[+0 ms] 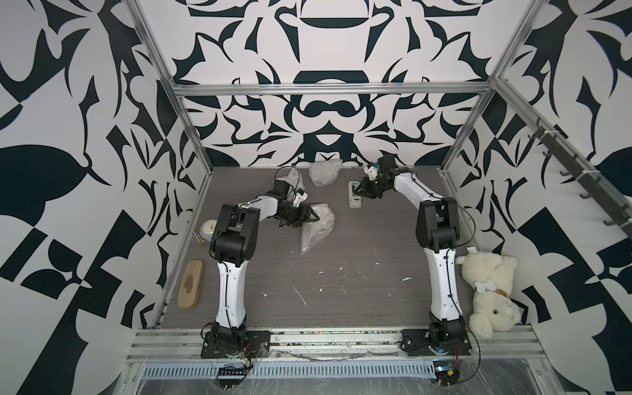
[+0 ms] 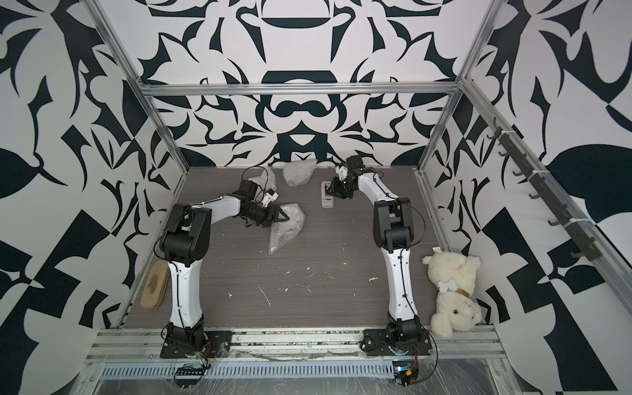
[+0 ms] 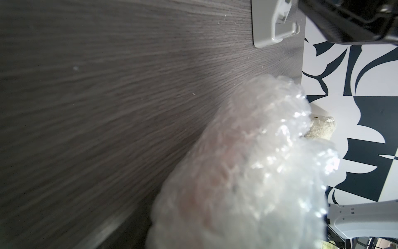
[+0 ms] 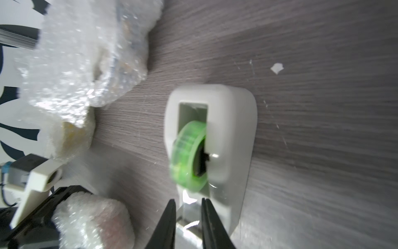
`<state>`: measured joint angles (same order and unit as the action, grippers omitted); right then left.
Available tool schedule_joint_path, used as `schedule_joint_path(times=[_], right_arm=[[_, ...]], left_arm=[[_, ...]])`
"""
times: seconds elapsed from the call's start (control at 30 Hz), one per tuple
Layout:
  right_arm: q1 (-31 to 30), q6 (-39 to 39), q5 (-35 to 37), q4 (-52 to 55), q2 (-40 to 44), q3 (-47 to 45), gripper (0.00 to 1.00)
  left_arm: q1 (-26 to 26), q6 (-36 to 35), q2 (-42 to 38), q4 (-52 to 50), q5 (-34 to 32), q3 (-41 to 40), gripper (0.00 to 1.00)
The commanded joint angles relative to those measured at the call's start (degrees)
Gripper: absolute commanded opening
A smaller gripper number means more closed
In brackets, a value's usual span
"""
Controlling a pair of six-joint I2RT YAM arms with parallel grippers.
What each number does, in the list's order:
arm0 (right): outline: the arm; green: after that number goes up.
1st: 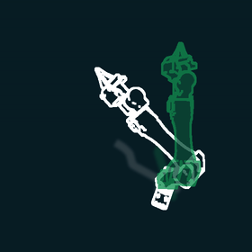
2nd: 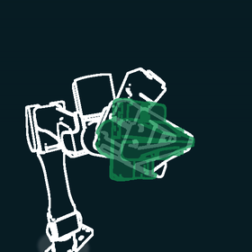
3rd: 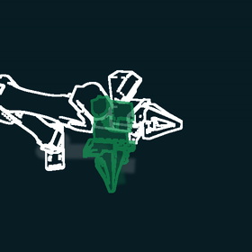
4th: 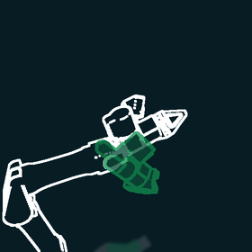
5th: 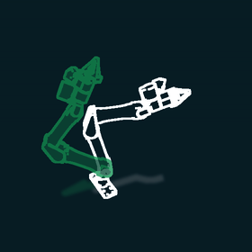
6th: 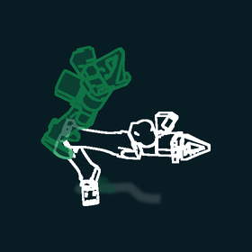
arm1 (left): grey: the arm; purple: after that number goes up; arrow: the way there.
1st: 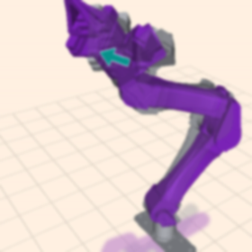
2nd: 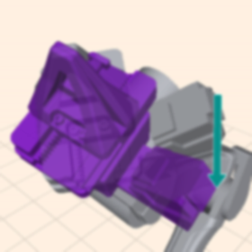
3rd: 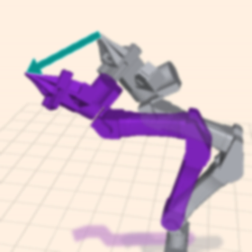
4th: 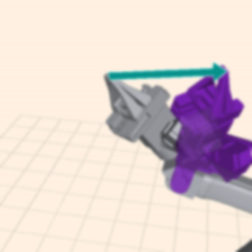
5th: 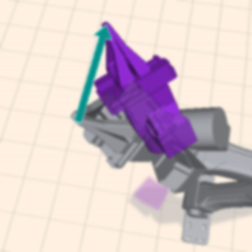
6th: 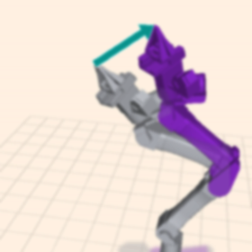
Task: Wrap bowls in bubble wrap
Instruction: Pick up the bubble-wrapped bowl from the center of the board.
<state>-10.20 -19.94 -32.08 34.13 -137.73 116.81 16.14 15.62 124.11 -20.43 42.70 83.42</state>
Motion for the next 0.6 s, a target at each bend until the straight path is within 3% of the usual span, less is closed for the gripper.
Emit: schedule_joint_path(times=[0.0,0.57], right_arm=[[0.27,0.83,-0.75,2.08,1.1,1.66,0.26],[1.49,-5.67,-10.09,-4.54,-2.19,-0.83,0.19]], left_arm=[[0.21,-0.08,2.01,-1.76,-1.24,-1.97,0.62],[0.27,1.2,2.27,-0.41,-0.95,-1.51,0.63]])
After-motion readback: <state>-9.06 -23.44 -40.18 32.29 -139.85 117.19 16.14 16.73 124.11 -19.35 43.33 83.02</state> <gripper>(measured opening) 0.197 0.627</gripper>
